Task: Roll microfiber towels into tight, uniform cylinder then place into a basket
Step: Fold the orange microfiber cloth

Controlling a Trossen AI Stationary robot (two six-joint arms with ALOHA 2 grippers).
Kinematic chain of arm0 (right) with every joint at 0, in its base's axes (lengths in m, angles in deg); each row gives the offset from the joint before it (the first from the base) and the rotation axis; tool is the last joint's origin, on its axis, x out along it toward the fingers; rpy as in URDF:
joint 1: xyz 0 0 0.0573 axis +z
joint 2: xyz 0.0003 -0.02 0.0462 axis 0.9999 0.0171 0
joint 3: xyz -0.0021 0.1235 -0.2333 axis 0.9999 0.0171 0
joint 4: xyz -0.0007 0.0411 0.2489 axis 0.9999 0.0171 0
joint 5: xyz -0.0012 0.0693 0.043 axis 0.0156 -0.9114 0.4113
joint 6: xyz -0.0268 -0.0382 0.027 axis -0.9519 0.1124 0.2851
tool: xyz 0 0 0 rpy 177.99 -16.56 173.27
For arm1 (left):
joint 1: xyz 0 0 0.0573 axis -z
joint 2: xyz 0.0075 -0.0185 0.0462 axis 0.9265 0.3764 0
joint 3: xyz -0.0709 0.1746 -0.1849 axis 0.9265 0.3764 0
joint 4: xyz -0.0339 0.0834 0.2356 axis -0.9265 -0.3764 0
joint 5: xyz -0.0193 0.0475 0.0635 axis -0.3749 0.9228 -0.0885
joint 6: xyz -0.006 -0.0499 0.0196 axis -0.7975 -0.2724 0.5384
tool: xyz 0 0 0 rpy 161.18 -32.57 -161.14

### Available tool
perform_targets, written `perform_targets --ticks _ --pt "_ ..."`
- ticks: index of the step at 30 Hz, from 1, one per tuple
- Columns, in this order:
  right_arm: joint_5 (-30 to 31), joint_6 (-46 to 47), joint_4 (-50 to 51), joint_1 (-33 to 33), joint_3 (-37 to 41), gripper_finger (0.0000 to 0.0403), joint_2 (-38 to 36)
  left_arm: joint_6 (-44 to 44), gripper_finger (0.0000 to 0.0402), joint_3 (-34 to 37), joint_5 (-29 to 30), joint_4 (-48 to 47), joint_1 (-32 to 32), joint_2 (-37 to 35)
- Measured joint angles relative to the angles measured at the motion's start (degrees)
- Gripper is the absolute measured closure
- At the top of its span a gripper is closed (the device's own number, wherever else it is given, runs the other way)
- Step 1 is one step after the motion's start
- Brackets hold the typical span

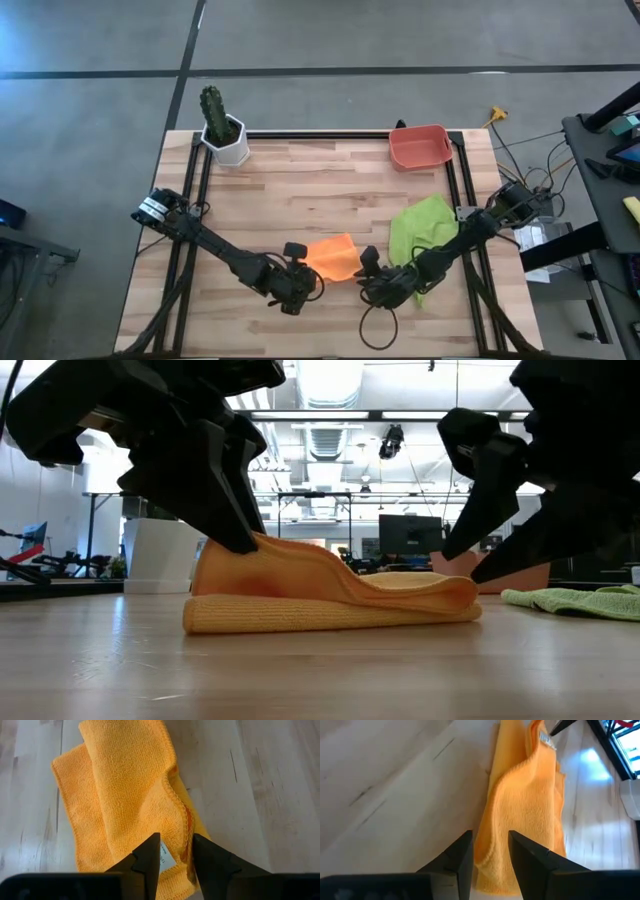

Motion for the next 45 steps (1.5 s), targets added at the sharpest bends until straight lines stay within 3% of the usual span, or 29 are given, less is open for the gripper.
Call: perform_targets --ticks 19,24,38,45 --pt "0.48 3.96 0.14 -1.01 0.52 0.0304 2.61 -0.08 0.0305 0.00 -0.12 0.04 -0.01 0.00" --pt "4.51 4.95 0.09 -0.72 0.34 0.0305 4.97 -0.08 0.0305 -0.33 -0.24 0.06 -0.01 -0.02" --pt "6.48 2.16 2.26 -0.35 0.35 0.0389 2.28 -1.38 0.0305 -0.22 -1.75 -0.44 0.03 -0.02" --pt "11.89 -1.92 3.76 -0.49 0.35 0.0394 -2.04 -1.02 0.0305 -0.34 -2.21 -2.20 0.03 -0.19"
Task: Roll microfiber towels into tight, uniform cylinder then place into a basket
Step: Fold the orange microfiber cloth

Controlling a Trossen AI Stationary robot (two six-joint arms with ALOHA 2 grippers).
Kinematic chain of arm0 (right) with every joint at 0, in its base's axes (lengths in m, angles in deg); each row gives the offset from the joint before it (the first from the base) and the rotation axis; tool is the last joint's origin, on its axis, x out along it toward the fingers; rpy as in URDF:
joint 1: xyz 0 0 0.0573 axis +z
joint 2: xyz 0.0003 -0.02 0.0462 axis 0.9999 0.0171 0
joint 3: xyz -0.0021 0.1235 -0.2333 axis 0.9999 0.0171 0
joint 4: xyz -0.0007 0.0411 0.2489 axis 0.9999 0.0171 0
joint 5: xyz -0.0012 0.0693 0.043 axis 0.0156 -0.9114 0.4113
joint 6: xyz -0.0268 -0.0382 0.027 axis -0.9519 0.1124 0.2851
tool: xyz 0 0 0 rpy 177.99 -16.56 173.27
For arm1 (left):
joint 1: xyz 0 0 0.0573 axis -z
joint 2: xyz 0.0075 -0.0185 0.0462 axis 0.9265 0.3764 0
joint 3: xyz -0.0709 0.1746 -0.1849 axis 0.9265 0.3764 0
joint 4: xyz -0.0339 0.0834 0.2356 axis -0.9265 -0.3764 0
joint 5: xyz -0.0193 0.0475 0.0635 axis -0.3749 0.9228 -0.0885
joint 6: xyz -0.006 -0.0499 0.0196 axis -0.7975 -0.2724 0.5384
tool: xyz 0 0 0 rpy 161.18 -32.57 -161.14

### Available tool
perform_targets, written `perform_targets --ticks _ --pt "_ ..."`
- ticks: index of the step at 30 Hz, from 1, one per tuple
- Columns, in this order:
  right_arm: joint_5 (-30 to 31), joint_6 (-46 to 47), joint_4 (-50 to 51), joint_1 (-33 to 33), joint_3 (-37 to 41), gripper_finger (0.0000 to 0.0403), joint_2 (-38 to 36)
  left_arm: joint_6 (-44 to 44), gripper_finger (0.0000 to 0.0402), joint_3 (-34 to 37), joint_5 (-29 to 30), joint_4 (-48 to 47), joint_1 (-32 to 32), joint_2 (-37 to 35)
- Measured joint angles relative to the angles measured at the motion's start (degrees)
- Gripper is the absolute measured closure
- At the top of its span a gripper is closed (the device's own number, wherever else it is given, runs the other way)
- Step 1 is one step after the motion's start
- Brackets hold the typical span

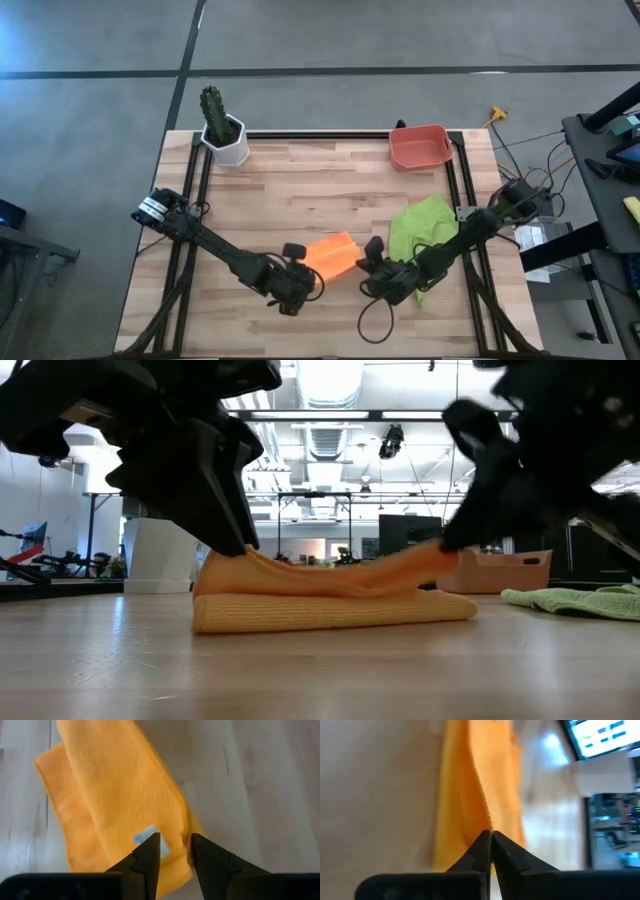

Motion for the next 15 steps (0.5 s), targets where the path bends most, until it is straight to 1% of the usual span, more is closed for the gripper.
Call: perform_targets --ticks 7,11,15 --pt "-0.05 -1.44 1.87 -3.05 0.01 0.0394 -1.91 -0.36 0.0317 0.02 -0.05 -1.38 0.00 -0.05" --pt "-4.74 -1.60 2.00 -4.99 0.06 0.0394 -1.62 -0.37 0.0336 0.15 -0.40 -1.41 0.07 -0.05" --pt "-12.74 0.24 3.14 -5.76 0.12 0.0394 -1.56 -0.68 0.0361 0.35 -3.55 -1.32 0.07 -0.05"
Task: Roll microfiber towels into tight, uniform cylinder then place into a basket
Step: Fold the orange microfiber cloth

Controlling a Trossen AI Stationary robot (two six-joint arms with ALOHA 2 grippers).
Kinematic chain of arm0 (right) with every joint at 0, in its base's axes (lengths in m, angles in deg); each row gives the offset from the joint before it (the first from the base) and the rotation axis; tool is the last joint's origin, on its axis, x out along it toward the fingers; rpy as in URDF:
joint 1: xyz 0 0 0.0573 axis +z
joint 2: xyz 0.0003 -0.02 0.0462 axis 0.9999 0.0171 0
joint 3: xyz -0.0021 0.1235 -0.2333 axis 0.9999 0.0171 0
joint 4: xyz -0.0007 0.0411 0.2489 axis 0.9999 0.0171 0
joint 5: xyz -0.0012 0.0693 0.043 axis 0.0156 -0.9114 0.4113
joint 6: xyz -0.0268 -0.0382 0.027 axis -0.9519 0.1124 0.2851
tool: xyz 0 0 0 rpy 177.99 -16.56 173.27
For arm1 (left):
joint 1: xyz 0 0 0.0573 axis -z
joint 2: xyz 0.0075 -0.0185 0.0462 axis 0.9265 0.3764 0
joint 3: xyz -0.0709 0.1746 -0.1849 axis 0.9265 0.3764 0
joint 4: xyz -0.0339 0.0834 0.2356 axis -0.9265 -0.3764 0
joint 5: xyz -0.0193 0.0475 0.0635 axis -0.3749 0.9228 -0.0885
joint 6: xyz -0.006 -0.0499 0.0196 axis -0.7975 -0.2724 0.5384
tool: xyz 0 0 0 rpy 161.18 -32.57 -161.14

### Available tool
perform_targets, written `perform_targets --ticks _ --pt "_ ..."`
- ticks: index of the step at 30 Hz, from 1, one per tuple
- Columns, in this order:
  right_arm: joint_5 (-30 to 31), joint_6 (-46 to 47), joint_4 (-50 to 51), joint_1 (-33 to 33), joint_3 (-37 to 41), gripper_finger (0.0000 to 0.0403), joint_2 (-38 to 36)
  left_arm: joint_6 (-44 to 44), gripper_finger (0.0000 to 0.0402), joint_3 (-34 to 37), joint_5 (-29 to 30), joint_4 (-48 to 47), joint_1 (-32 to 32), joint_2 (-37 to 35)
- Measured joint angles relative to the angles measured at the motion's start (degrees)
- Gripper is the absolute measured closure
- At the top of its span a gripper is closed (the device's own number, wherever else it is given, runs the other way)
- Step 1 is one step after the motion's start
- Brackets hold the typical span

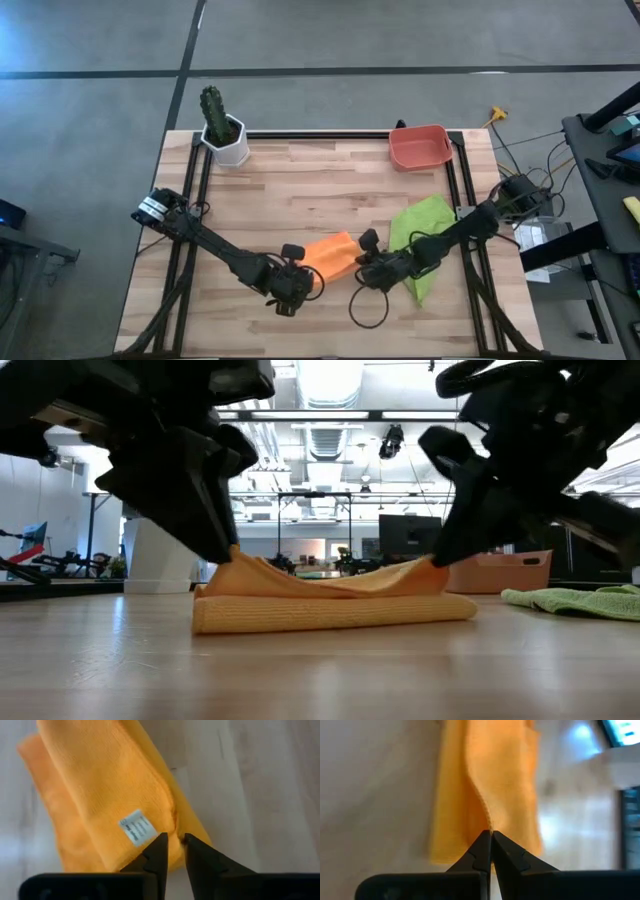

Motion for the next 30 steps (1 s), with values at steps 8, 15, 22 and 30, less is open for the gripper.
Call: perform_targets --ticks 8,15,22,30 --pt "-2.05 3.12 1.00 0.04 0.79 0.0394 0.00 -1.25 0.0400 0.98 -3.71 0.01 0.00 0.00" --pt "-5.29 2.09 1.09 0.09 1.07 0.0387 0.02 -1.04 0.0401 0.48 -4.01 -1.49 0.84 -0.49" --pt "-7.97 2.31 1.02 0.13 1.14 0.0322 0.02 4.49 0.0401 0.32 3.01 -0.31 2.38 -2.03" --pt "-8.20 -2.24 1.27 1.24 1.29 0.0237 -0.13 14.07 0.0334 0.45 2.92 0.68 5.89 -1.84"
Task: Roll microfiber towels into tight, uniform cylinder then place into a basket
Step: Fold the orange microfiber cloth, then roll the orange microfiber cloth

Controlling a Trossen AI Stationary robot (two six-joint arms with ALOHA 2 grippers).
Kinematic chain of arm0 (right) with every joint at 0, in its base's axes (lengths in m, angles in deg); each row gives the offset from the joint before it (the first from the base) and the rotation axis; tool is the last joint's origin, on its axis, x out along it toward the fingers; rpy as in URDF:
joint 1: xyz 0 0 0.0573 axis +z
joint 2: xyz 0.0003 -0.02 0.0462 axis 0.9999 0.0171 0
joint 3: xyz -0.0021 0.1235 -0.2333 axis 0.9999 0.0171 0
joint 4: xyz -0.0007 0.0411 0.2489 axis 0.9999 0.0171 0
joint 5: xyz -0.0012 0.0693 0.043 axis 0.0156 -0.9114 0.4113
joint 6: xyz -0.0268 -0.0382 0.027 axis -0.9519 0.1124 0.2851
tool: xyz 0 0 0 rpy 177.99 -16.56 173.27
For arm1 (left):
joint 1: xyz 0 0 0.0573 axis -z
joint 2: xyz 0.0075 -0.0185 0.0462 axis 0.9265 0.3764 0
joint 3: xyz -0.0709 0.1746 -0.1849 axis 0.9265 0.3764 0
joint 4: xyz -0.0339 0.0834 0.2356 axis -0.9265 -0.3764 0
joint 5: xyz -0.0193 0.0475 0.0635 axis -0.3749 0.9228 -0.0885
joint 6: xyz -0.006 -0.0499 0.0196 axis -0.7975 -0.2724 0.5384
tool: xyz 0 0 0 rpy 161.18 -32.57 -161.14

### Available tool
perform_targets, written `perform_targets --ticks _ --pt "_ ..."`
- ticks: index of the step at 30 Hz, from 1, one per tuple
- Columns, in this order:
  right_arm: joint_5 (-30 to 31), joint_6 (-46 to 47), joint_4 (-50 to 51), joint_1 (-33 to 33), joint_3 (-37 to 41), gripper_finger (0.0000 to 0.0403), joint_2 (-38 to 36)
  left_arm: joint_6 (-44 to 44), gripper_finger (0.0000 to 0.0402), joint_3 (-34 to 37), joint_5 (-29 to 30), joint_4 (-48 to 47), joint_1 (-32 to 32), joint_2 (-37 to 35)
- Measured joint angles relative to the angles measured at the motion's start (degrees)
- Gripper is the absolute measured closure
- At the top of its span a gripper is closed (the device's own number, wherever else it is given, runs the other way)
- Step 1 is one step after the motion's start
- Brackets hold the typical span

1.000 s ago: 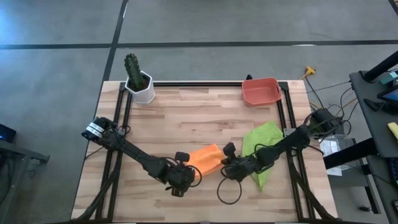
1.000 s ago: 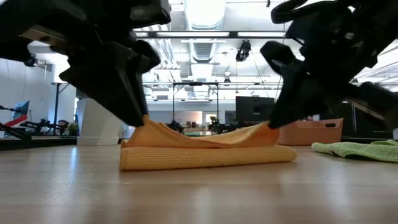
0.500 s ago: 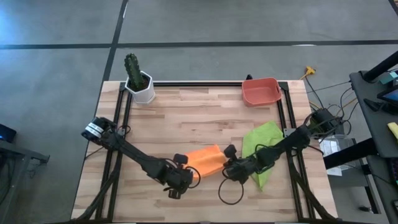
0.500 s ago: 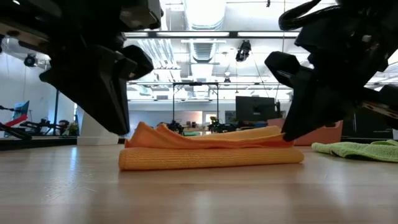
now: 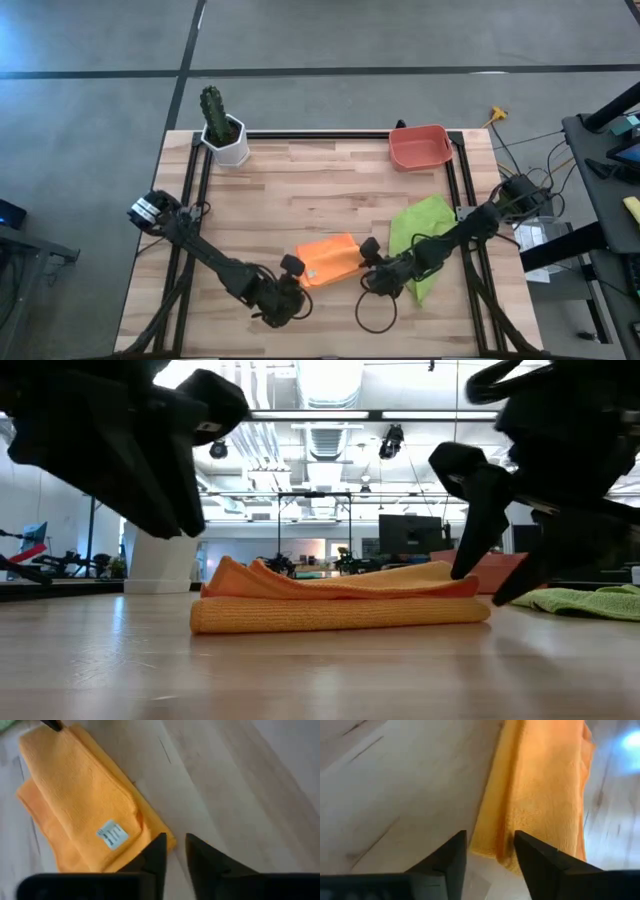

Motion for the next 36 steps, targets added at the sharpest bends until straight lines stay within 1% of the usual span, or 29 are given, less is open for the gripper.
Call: perform_targets --ticks 3,6,10,12,14,20,22,27,29,31,36 --pt "1.18 -5.14 1.94 1.13 0.00 0.0227 -0.18 4.60 0.0289 0.41 0.47 -0.36 0.83 0.00" --pt "5.64 -10.00 4.37 2.62 0.00 0.0225 -0.26 12.53 0.0244 1.07 1.58 -0.89 1.89 0.04" --pt "11.39 -13.45 5.23 4.01 0.00 0.0225 -0.30 22.77 0.0194 1.18 7.84 -0.71 2.64 0.07" --pt "12.46 -14.16 4.99 4.18 0.00 0.0225 -0.30 26.65 0.0177 1.20 10.69 -0.46 2.61 0.07" --pt "12.54 -14.32 4.77 4.18 0.00 0.0225 -0.30 28.92 0.0165 1.24 11.65 0.21 2.37 0.07" --pt "12.58 -16.57 3.43 2.66 0.12 0.0223 -0.28 35.82 0.0157 2.01 11.30 1.84 0.09 3.28" --pt "12.40 -16.79 1.89 1.85 0.20 0.0223 -0.26 36.26 0.0156 2.09 11.21 4.24 -0.62 4.08" --pt "5.39 -17.16 -1.56 -0.45 0.86 0.0223 -0.20 37.40 0.0156 2.53 11.10 4.59 -2.21 6.01" --pt "3.59 -17.16 -3.01 -1.26 1.42 0.0223 0.32 37.40 0.0156 2.54 9.76 5.75 -2.66 6.54" --pt "2.85 -17.19 -4.45 -1.81 2.01 0.0223 1.47 37.35 0.0156 2.78 8.40 6.47 -2.87 7.08" --pt "2.63 -17.68 -10.07 -2.13 2.07 0.0223 5.29 36.21 0.0157 3.10 8.26 8.07 -2.96 7.80"
